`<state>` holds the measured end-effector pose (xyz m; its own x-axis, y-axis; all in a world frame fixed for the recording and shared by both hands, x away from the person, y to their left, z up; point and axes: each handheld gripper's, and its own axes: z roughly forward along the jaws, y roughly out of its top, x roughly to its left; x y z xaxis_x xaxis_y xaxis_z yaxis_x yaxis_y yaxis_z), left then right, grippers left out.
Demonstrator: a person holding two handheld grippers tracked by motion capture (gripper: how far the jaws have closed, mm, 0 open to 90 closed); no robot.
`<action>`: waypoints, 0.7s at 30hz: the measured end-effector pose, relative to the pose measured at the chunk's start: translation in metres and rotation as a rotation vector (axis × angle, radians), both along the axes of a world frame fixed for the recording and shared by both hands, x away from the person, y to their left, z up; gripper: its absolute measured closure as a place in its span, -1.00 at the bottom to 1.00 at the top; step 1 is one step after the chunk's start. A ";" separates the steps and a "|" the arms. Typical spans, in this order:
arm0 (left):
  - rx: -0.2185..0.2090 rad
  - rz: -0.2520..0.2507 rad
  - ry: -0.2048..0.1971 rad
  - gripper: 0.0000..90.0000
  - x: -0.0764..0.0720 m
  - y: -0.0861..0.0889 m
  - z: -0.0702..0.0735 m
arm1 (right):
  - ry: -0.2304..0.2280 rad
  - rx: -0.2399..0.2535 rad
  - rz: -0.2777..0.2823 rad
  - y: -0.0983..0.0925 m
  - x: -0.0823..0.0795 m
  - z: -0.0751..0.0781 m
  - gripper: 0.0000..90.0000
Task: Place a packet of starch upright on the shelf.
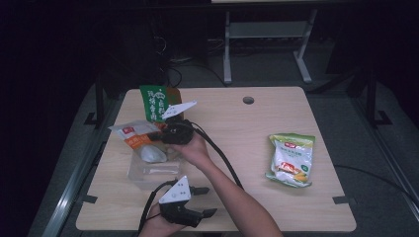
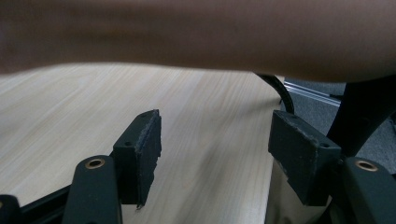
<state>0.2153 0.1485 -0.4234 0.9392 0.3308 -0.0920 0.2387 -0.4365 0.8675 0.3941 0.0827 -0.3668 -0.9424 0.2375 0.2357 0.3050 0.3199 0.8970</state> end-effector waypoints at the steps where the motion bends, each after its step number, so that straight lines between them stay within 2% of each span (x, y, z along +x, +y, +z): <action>1: 0.000 0.000 -0.001 -0.24 0.000 0.000 0.000 | 0.007 0.003 0.000 0.001 0.000 -0.002 1.00; 9: 0.001 -0.001 0.001 -0.24 -0.001 -0.001 0.000 | 0.017 0.002 -0.003 0.007 -0.002 -0.011 1.00; 12: 0.003 -0.002 0.001 -0.24 -0.001 -0.001 0.000 | 0.009 -0.024 -0.015 0.007 -0.001 -0.011 0.98; 16: -0.004 0.004 0.008 -0.23 -0.001 -0.002 -0.001 | -0.015 -0.081 -0.027 0.002 -0.003 -0.007 0.84; 21: 0.018 -0.002 0.004 -0.23 -0.001 -0.003 -0.002 | -0.019 -0.103 -0.041 -0.009 -0.003 -0.004 0.92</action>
